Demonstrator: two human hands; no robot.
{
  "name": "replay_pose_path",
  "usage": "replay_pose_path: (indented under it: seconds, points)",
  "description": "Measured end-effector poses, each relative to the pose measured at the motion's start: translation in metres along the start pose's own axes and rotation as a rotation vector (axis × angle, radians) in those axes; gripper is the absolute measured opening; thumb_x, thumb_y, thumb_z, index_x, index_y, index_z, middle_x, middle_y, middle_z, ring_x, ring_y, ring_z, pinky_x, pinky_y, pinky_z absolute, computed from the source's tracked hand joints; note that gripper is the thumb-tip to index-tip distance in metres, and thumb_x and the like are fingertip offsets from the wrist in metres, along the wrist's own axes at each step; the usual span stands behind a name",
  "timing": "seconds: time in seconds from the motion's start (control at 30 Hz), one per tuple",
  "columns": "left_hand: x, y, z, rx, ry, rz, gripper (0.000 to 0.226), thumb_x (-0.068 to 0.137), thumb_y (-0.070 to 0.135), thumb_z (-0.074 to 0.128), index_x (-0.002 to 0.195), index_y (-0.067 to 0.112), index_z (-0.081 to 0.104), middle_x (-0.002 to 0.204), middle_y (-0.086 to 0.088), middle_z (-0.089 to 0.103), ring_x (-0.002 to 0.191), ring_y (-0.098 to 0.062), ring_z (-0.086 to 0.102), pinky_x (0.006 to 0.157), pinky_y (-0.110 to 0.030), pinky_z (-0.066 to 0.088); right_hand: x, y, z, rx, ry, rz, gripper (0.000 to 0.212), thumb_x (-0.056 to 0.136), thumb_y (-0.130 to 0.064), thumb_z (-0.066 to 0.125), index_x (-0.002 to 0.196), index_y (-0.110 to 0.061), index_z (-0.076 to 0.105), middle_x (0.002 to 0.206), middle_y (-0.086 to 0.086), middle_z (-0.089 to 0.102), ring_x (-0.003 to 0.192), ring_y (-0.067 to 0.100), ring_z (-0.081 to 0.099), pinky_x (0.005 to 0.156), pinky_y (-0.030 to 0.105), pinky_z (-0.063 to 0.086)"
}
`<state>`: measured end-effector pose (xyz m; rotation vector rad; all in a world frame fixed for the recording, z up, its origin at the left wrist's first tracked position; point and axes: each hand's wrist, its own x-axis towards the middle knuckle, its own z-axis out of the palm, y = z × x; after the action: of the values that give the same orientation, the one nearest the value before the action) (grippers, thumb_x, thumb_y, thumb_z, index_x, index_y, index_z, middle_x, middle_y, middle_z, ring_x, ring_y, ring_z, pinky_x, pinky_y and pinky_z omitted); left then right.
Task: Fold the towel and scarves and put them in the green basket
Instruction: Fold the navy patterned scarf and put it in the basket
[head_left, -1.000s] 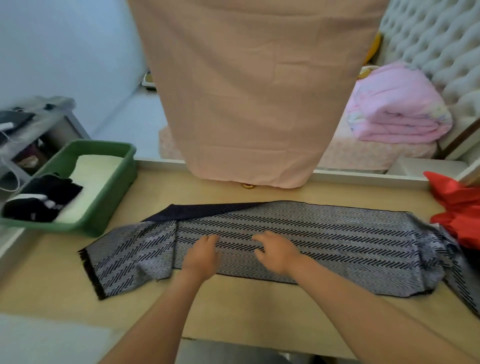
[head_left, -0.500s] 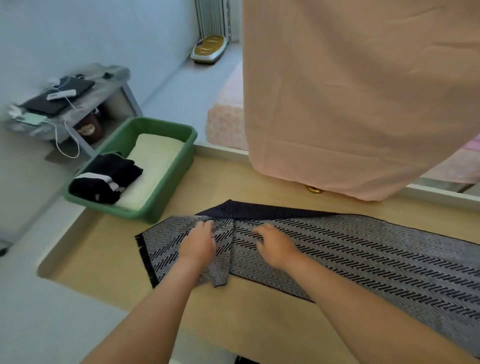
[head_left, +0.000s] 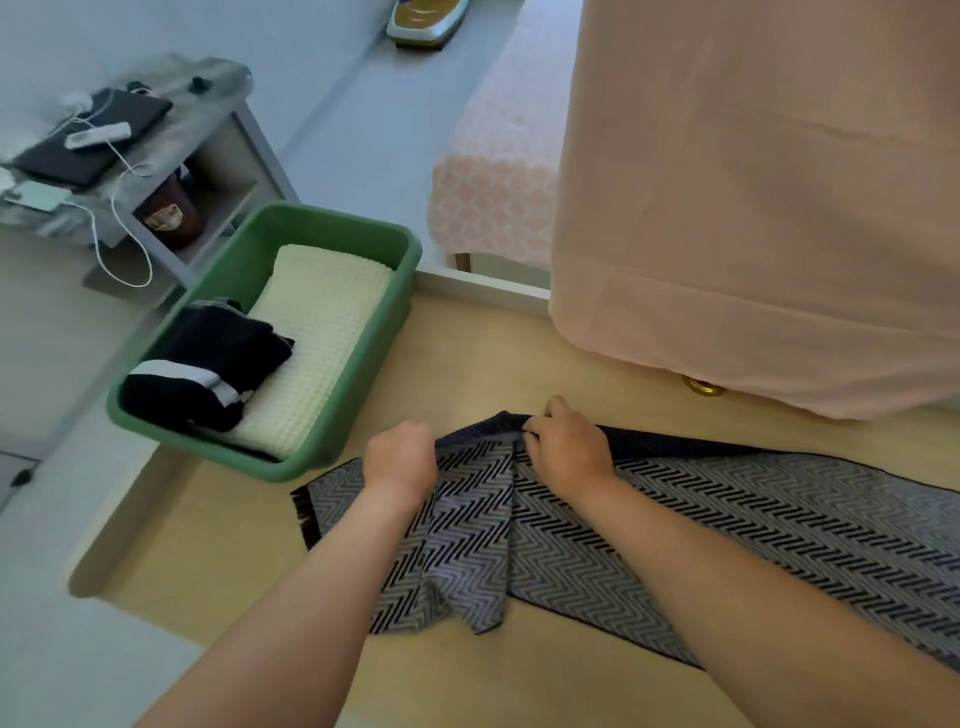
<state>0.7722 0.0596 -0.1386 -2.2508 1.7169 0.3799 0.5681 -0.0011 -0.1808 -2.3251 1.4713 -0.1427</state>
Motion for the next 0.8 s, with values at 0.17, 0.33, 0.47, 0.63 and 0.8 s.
replay_pose_path:
  seconds: [0.17,0.33,0.47,0.63,0.8]
  points:
    - [0.013,0.007,-0.033,0.030,0.183,-0.014,0.021,0.089,0.031,0.050,0.098,0.013,0.056,0.099,-0.005,0.056,0.073,-0.025,0.062,0.053,-0.026,0.041,0.017,-0.009,-0.025,-0.097,0.130,0.139,0.028,0.100,-0.030,0.039,0.093,-0.015,0.061,0.079,0.005,0.065,0.067,0.028,0.061,0.049,0.031,0.034]
    - [0.033,-0.004,-0.061,0.076,0.284,-0.053,0.017,0.091,0.016,0.053,0.106,0.011,0.046,0.100,-0.005,0.061,0.071,-0.021,0.061,0.043,-0.028,0.026,0.039,-0.011,-0.048,0.006,0.209,0.320,0.031,0.102,-0.031,0.038,0.094,-0.011,0.061,0.084,0.010,0.068,0.076,0.031,0.063,0.056,0.034,0.038]
    - [0.037,-0.004,-0.060,-0.089,0.380,0.009,0.054,0.086,0.008,0.062,0.131,0.011,0.033,0.126,-0.012,0.041,0.084,-0.023,0.057,0.052,-0.032,0.041,0.036,-0.016,-0.039,0.239,0.088,0.354,0.042,0.101,-0.024,0.046,0.142,-0.015,0.045,0.134,0.010,0.059,0.119,0.031,0.057,0.092,0.040,0.049]
    - [0.017,-0.009,-0.009,-0.117,0.217,0.175,0.051,0.090,0.010,0.052,0.138,0.017,0.035,0.141,-0.008,0.040,0.125,-0.028,0.044,0.095,-0.042,0.046,-0.014,-0.036,0.003,0.011,-0.022,0.067,0.070,0.093,-0.024,0.055,0.155,-0.026,0.022,0.157,0.006,0.030,0.143,0.026,0.031,0.116,0.042,0.030]
    - [-0.012,-0.041,0.035,-0.089,-0.143,0.161,0.061,0.100,0.038,0.043,0.154,0.026,0.015,0.164,-0.003,0.000,0.150,-0.027,0.004,0.113,-0.052,0.027,-0.054,-0.048,0.025,-0.072,-0.263,-0.034,0.065,0.098,-0.039,0.053,0.155,-0.040,0.021,0.167,0.002,-0.003,0.153,0.023,-0.004,0.122,0.046,0.004]
